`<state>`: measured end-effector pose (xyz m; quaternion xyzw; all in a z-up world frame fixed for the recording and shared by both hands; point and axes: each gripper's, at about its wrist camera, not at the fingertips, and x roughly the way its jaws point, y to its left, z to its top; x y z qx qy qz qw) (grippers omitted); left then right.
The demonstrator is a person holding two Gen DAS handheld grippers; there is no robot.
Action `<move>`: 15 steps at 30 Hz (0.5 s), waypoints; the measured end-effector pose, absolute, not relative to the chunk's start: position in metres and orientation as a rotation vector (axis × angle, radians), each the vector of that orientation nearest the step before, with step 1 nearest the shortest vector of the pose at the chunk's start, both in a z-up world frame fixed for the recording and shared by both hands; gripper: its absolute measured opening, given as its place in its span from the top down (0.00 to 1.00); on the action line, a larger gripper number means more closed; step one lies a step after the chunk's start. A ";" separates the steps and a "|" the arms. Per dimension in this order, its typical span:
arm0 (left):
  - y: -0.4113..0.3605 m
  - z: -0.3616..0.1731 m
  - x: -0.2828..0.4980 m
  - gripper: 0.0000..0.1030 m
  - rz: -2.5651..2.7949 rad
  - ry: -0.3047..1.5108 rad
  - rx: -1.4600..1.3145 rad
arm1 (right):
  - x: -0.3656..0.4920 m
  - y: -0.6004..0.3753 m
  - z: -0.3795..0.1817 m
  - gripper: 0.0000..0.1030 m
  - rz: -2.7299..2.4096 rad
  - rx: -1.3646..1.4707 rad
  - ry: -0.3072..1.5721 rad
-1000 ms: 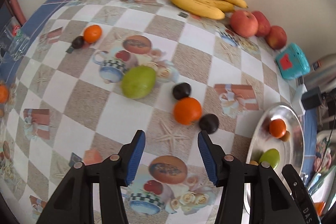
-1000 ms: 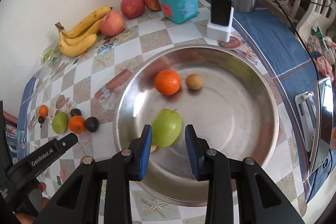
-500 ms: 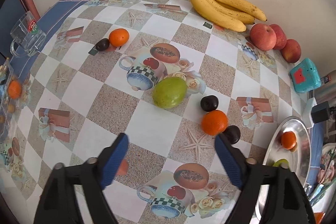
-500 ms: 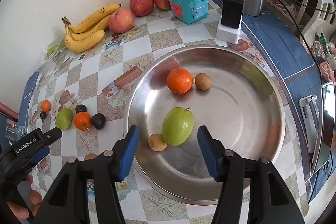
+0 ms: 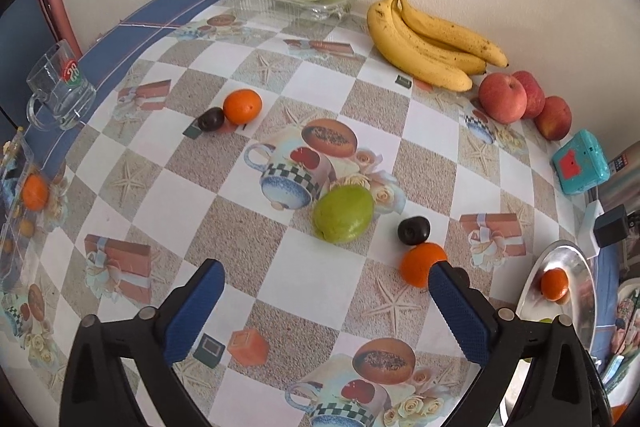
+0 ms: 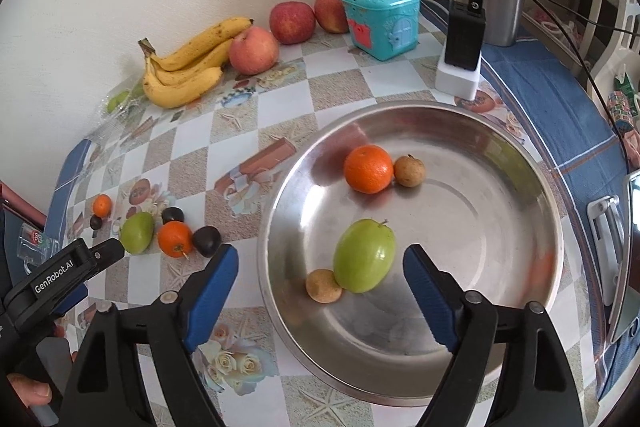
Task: Organize fruits
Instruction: 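Withdraw both tools from the bowl toward the loose fruits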
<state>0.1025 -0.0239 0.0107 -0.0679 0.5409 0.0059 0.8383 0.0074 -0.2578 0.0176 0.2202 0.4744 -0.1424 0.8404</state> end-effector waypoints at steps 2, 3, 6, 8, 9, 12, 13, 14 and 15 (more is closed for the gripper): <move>-0.020 0.013 0.103 0.00 0.007 1.120 -0.154 | 0.008 -0.255 0.020 0.06 -0.295 0.463 0.979; -0.018 0.014 0.104 0.00 0.006 1.110 -0.153 | 0.008 -0.254 0.021 0.06 -0.290 0.463 0.968; -0.013 0.015 0.107 0.00 -0.003 1.096 -0.146 | 0.010 -0.251 0.022 0.06 -0.282 0.465 0.954; -0.008 0.015 0.110 0.00 -0.009 1.092 -0.153 | 0.012 -0.249 0.018 0.06 -0.278 0.463 0.963; -0.006 0.014 0.111 0.00 -0.011 1.091 -0.152 | 0.013 -0.248 0.016 0.06 -0.274 0.465 0.966; -0.003 0.014 0.116 0.00 -0.020 1.077 -0.133 | 0.017 -0.244 0.014 0.06 -0.241 0.479 0.962; -0.002 0.015 0.117 0.00 -0.025 1.072 -0.127 | 0.018 -0.242 0.014 0.06 -0.233 0.481 0.956; -0.002 0.015 0.119 0.00 -0.033 1.067 -0.120 | 0.020 -0.240 0.014 0.06 -0.225 0.479 0.951; -0.001 0.015 0.120 0.00 -0.039 1.063 -0.113 | 0.022 -0.238 0.015 0.06 -0.222 0.474 0.946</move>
